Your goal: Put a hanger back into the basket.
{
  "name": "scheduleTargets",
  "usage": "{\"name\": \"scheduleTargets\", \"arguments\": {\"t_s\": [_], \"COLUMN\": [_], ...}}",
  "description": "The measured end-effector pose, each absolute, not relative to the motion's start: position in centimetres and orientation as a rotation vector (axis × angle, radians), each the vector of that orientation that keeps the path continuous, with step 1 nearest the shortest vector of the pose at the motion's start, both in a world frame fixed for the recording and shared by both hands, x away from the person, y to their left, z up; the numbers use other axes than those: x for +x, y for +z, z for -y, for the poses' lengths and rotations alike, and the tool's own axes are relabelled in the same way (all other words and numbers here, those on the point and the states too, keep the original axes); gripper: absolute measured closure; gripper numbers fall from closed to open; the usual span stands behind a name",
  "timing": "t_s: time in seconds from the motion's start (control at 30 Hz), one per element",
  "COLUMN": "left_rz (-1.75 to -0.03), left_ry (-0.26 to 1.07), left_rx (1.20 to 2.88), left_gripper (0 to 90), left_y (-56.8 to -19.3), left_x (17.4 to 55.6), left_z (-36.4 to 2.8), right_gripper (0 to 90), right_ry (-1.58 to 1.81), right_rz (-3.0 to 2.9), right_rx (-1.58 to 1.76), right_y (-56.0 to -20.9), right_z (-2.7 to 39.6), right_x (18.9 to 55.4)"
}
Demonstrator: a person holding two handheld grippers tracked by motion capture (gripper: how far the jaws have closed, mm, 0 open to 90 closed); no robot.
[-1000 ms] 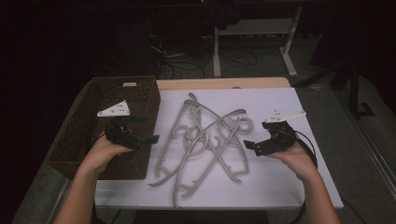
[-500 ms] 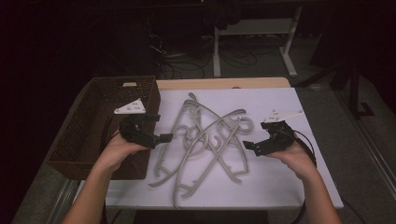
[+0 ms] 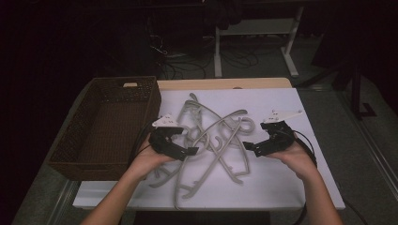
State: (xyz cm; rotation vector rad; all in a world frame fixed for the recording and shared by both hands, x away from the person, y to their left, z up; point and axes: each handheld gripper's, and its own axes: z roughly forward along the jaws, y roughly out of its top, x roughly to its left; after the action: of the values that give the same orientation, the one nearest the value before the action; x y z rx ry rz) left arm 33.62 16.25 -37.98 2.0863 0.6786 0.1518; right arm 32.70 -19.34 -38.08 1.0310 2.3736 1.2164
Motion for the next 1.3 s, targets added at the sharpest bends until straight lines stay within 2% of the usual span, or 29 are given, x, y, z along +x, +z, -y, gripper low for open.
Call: {"name": "scheduleTargets", "arguments": {"t_s": [0.27, 0.43, 0.47, 0.57, 0.6, 0.8, 0.83, 0.87, 1.3], "left_rz": [-0.758, -0.792, -0.797, -0.794, -0.790, -0.819, -0.825, -0.831, -0.917], "left_ry": [0.178, 0.192, 0.190, 0.185, 0.192, 0.241, 0.241, 0.229, 0.154], "left_rx": [2.267, 2.343, 2.356, 2.390, 2.408, 2.415, 2.411, 2.404, 2.294], "left_gripper": [8.3, 20.5, 20.5, 35.0, 35.0, 53.5, 57.3, 66.4, 73.7], "left_y": [-42.6, -44.0, -44.1, -44.6, -44.7, -44.6, -44.6, -44.6, -43.7], "left_x": [34.0, 34.1, 34.1, 34.1, 34.1, 34.1, 34.2, 34.2, 34.4], "left_z": [-15.0, -14.8, -14.8, -14.8, -14.8, -15.1, -15.1, -15.1, -15.6], "right_gripper": [0.0, 0.0, 0.0, 0.0, 0.0, 0.0, 0.0, 0.0, 0.2], "right_ry": [1.223, 1.220, 1.220, 1.218, 1.216, 1.217, 1.215, 1.216, 1.222], "right_rz": [-2.378, -2.387, -2.389, -2.392, -2.394, -2.401, -2.401, -2.401, -2.392], "right_rx": [1.023, 1.015, 1.014, 1.012, 1.011, 1.001, 1.000, 0.999, 0.998], "right_y": [-38.1, -38.1, -38.1, -38.1, -38.1, -38.2, -38.2, -38.2, -38.1], "right_z": [19.3, 19.1, 19.1, 19.0, 19.0, 18.8, 18.8, 18.8, 18.9], "right_x": [32.6, 32.7, 32.7, 32.6, 32.6, 32.6, 32.6, 32.6, 32.6]}}
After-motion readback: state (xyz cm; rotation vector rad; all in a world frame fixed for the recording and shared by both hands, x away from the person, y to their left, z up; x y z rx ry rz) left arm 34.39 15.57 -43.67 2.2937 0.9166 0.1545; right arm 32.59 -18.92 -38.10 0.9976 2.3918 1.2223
